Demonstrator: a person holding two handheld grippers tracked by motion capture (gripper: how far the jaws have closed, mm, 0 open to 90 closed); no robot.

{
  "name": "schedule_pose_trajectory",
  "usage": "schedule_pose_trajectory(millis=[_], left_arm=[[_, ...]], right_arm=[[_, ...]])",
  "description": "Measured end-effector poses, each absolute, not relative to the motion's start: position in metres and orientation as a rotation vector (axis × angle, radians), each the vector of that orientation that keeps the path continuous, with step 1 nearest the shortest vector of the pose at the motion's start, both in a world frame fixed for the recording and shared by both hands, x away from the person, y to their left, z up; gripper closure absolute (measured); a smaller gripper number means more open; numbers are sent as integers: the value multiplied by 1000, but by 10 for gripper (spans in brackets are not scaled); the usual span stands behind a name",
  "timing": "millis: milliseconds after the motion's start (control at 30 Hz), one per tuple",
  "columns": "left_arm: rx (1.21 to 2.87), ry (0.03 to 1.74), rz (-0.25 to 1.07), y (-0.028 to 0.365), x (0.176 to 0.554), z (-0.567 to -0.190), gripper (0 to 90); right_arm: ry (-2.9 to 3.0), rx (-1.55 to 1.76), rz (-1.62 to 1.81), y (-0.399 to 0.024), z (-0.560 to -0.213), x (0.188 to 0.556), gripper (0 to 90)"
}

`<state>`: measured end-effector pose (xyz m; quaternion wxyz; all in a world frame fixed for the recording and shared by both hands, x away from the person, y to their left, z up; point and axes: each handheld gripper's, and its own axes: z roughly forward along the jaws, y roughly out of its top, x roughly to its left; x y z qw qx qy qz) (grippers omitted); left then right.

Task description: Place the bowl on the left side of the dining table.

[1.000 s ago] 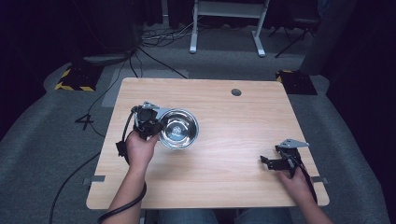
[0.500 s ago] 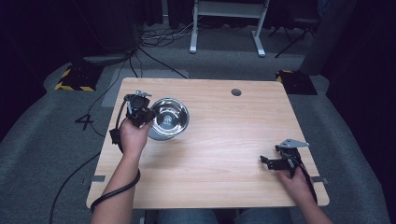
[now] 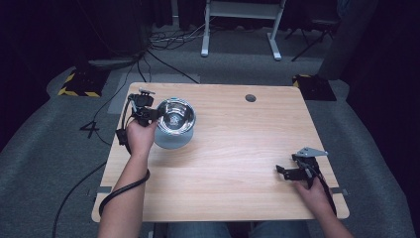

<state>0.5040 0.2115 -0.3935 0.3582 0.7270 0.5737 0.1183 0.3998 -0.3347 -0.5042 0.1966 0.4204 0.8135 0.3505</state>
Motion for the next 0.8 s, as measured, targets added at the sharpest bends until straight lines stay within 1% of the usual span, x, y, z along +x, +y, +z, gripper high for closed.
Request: schedule_pose_trajectory(millis=[100, 300, 433, 567, 700, 800], left_arm=[[1885, 1503, 284, 213, 511, -400, 859], [1849, 1563, 204, 220, 521, -416, 859], [1823, 1604, 181, 224, 524, -429, 859], [1772, 1630, 123, 229, 525, -444, 858], [1701, 1671, 108, 233, 526, -454, 858], [1678, 1690, 104, 236, 526, -459, 858]], right_arm=[[2278, 1180, 982, -335, -504, 400, 117], [2277, 1178, 983, -335, -504, 400, 117], [2277, 1178, 983, -335, -504, 400, 117], [2278, 1178, 983, -335, -504, 400, 117], [2274, 1184, 984, -334, -504, 400, 117], [2278, 1180, 983, -335, -504, 400, 117]])
